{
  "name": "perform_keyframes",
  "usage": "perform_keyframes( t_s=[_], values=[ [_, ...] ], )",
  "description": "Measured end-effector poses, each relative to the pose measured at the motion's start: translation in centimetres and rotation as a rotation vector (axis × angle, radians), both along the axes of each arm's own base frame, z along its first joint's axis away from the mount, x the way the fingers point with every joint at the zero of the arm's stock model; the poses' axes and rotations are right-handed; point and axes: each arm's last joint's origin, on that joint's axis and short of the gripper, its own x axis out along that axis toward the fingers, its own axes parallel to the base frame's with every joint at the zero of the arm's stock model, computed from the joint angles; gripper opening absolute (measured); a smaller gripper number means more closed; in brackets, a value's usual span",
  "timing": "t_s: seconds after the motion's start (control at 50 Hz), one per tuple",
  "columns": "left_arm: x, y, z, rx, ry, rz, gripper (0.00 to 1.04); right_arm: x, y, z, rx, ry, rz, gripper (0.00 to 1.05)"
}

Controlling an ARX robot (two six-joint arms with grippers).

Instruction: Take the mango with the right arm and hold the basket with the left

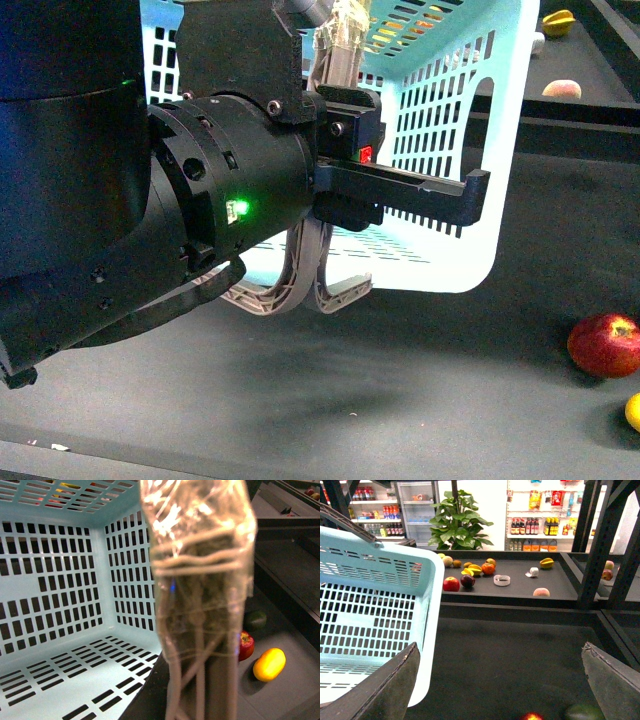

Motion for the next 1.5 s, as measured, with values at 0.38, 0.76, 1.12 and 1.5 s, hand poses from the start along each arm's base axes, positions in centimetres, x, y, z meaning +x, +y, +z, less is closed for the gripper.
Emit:
perform_keyframes(
  t_s=[0.38, 0.76, 1.12, 1.5],
  values=[
    [0.0, 0.1, 0.0, 0.003, -0.002, 0.021, 0.05, 0.0, 0.0, 0.0, 0.000, 0.000, 0.000, 0.96],
    [0.0, 0.1, 0.0, 0.003, -0.002, 0.019, 0.05, 0.0, 0.0, 0.0, 0.000, 0.000, 0.000, 0.96],
    [0.0, 0.1, 0.0, 0.004, -0.002, 0.018, 0.05, 3.1, -3.2, -0.2, -0.201, 0.137, -0.131, 0.96],
    [0.0, 0.1, 0.0, 0.005, -0.003, 0.019, 0.05, 9.9, -8.4, -5.1, -0.421, 0.404, -0.054, 0.96]
  ],
)
